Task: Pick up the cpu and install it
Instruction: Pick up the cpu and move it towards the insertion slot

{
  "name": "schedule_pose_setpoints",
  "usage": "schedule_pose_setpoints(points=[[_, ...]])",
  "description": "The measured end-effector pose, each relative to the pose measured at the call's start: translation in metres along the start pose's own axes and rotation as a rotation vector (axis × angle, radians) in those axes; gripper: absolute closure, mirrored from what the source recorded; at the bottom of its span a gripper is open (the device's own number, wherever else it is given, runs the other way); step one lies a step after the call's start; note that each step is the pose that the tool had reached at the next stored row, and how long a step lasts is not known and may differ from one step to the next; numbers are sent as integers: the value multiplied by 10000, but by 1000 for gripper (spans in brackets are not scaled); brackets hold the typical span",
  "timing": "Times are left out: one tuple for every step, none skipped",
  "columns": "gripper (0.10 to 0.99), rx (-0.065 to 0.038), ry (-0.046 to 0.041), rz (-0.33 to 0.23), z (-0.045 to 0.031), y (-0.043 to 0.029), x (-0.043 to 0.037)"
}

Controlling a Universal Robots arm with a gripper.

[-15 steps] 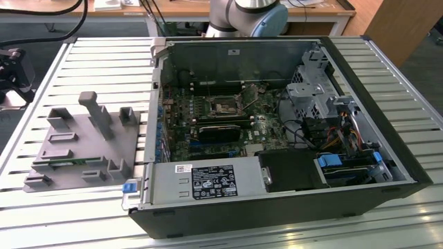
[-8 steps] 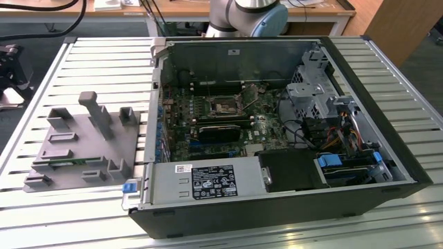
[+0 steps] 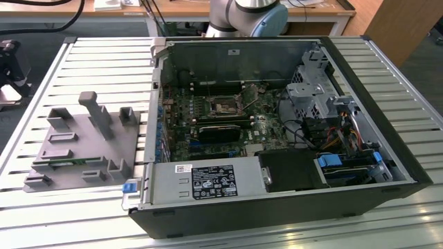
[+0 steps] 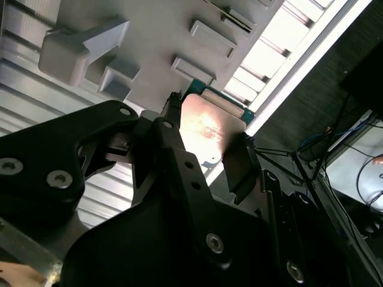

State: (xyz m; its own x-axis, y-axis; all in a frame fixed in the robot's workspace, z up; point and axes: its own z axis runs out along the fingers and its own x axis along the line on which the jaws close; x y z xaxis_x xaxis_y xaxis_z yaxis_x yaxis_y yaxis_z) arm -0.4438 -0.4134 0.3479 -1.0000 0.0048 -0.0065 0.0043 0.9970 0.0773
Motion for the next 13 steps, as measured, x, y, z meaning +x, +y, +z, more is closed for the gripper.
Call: schedule_pose_setpoints(points=[[557, 0, 0, 0, -11, 1, 0], [557, 0, -1, 0, -21, 2, 0], [557, 0, 0, 0, -32, 3, 0], [557, 0, 1, 0, -45, 5, 0], [557, 0, 0, 1, -57, 6, 0], [557, 0, 0, 0, -72, 8, 0], [557, 0, 0, 0, -85, 9, 0], [557, 0, 0, 0, -98, 11, 0], [557, 1, 0, 0, -111, 12, -1], [557, 0, 0, 0, -124, 14, -1], [557, 1, 1, 0, -137, 15, -1], [557, 1, 1, 0, -149, 16, -1], [557, 1, 1, 0, -160, 18, -1]])
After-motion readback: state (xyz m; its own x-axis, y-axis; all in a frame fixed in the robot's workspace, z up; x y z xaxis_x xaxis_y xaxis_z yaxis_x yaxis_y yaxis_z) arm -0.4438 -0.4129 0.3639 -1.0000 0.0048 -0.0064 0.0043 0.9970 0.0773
